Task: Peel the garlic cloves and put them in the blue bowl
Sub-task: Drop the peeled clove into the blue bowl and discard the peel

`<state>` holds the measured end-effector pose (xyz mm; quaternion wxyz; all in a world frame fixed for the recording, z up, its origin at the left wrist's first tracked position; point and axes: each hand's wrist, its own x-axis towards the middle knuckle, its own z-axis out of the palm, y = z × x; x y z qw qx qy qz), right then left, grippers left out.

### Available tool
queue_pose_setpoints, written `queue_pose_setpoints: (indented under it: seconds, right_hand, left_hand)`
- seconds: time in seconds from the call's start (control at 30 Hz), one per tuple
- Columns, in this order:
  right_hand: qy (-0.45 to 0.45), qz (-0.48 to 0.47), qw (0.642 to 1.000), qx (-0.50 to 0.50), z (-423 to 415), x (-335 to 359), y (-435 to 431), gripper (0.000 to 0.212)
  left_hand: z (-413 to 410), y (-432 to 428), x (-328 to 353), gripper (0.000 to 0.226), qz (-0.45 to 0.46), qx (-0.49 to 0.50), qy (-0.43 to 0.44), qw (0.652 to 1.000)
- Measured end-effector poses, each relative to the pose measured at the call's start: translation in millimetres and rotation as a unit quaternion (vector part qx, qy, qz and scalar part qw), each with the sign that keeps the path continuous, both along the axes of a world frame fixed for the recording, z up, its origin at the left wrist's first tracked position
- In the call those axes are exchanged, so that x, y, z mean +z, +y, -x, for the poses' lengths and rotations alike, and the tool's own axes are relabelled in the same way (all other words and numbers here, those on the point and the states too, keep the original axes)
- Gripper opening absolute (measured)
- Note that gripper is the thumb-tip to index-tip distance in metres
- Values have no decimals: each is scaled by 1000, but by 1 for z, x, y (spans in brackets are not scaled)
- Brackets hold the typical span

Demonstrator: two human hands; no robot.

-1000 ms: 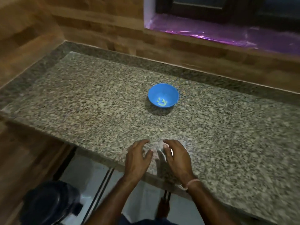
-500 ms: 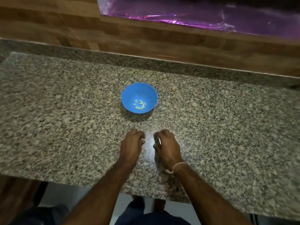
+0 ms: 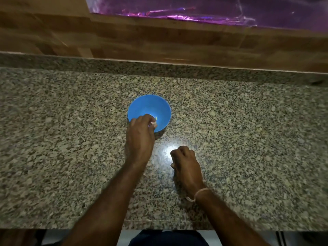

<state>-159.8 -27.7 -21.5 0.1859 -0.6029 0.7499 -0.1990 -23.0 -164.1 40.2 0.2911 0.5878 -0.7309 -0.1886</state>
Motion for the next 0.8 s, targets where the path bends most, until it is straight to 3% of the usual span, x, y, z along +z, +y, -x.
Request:
queue_pose_setpoints:
  seconds: [0.13,0.27,0.4,0.63,0.8]
  right_hand:
    - [-78,83,993,-34,15,6,4,23]
    - [-140,124,972,-140,56,10,11,35]
    - [-59,79,992,-81,76,3,7,31]
    - [14,35,999,4,90,-5,-1,25]
    - [73,20,995,60,95,-6,6,37]
  left_hand:
    - [7,-25,-4,27,-27,-6,-58,998]
    - [8,13,-6,22,64,-25,-12,998]
    - [25,85,-36,22,-59,-70,76,993]
    - [50,124,-66,37,-116,-46,-53,991]
    - [62,136,-61,16,-165,11,26,986]
